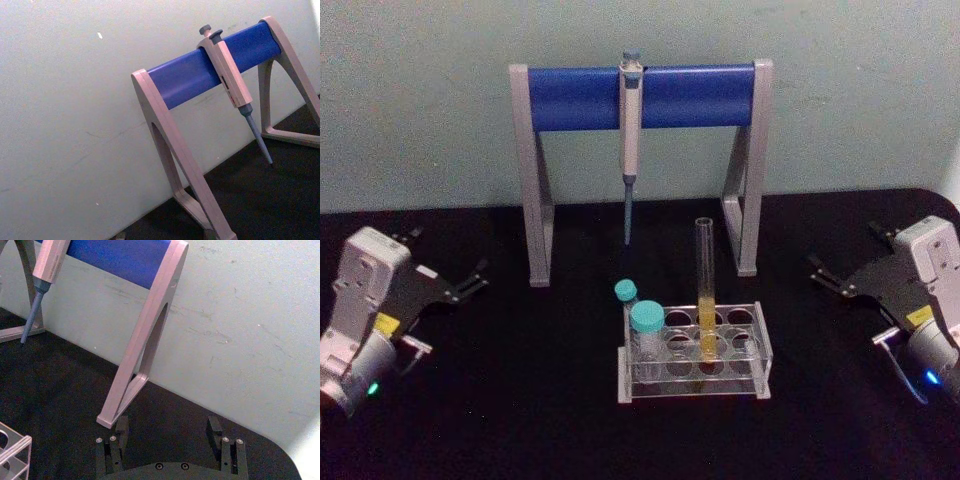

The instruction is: Pick up the test tube from the test tube rack, shake it, then place it back into the test tube rack.

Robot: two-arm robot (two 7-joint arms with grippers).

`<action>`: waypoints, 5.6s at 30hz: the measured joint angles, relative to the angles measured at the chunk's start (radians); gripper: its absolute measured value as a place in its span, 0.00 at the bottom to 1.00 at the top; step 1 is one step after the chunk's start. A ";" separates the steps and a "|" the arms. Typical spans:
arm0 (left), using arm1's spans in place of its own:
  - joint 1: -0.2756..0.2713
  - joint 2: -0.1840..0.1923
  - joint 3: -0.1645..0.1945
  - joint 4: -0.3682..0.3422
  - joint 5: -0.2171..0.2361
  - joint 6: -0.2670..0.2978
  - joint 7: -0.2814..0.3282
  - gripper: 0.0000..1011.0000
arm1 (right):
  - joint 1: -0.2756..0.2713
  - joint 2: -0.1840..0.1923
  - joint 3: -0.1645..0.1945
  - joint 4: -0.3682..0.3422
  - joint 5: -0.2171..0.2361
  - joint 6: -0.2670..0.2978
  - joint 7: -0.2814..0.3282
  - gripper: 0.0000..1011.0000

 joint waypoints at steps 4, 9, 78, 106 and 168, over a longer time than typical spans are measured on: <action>0.000 0.000 0.000 0.000 0.000 0.000 0.000 1.00 | 0.000 0.000 0.000 0.000 0.000 0.000 0.000 0.99; 0.000 0.000 0.000 0.000 0.000 0.000 0.000 1.00 | 0.000 0.000 0.000 0.000 0.000 0.000 0.000 0.99; 0.000 0.000 0.000 0.000 0.000 0.000 0.000 1.00 | 0.000 0.000 0.000 0.000 0.000 0.000 0.000 0.99; 0.000 0.000 0.000 0.000 0.000 0.000 0.000 1.00 | -0.110 -0.045 0.093 -0.170 0.175 0.074 0.174 0.99; 0.000 0.000 0.000 0.000 0.000 0.000 0.000 1.00 | 0.046 -0.213 0.029 -0.061 0.168 0.273 0.401 0.99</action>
